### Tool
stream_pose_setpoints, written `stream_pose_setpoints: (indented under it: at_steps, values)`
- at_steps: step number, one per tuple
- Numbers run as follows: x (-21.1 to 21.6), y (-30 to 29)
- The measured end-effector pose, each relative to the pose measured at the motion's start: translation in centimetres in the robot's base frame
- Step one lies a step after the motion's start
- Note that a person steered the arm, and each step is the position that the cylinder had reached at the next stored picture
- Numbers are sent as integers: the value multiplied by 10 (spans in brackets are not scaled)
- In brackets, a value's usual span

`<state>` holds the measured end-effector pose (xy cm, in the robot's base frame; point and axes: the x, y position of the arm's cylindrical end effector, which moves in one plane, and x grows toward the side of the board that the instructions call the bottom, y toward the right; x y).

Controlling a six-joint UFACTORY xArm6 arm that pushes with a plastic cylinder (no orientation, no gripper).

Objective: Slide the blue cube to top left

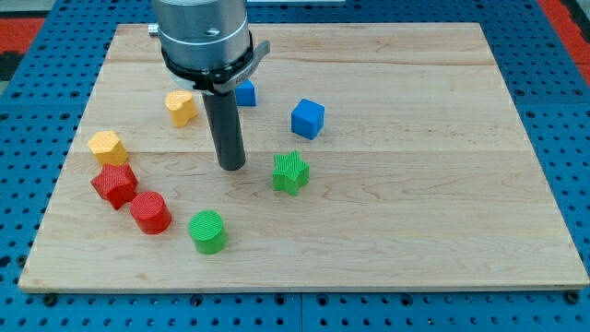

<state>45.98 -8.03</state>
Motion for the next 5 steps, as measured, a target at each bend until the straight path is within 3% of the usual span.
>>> stream_pose_setpoints:
  at_steps: [3,5]
  values:
    - [-13,17]
    - [-32,100]
